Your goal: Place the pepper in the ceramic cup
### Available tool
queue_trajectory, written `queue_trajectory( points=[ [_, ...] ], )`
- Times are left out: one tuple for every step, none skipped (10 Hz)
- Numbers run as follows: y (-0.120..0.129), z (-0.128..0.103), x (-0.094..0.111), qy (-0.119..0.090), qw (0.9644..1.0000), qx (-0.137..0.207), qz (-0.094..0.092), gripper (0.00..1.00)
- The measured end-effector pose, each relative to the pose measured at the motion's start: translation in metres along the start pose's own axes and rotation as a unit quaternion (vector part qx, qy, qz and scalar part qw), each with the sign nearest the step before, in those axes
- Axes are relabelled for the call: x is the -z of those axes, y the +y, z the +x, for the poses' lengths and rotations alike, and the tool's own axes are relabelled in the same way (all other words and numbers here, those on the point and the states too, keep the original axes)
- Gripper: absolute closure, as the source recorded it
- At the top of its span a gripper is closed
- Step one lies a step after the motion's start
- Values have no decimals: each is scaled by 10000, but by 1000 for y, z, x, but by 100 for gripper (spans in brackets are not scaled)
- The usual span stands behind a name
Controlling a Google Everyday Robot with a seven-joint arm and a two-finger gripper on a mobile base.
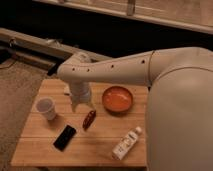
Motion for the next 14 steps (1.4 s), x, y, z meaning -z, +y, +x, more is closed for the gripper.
queue_trajectory(
  points=[
    [0, 0, 0, 0, 10000, -1, -1, 35],
    [0, 0, 0, -1, 10000, 0, -1, 35],
    [0, 0, 0, -1, 10000, 0, -2, 35],
    [0, 0, 0, -1, 10000, 1, -2, 35],
    [0, 0, 0, -1, 10000, 0, -2, 35],
    [0, 0, 0, 1, 10000, 2, -3, 35],
    [0, 0, 0, 7, 10000, 4, -8, 35],
    [0, 0, -2, 26, 10000, 25, -21, 35],
    [1, 1, -3, 26, 10000, 47, -39, 35],
    [3, 0, -6, 18, 9999, 70, -78, 35],
    [3, -1, -9, 20, 9999, 79, -115, 35],
    [2, -3, -14, 31, 9999, 73, -151, 35],
    [3, -5, -20, 35, 9998, 86, -178, 35],
    [5, -10, -30, 35, 9997, 109, -195, 35]
  ],
)
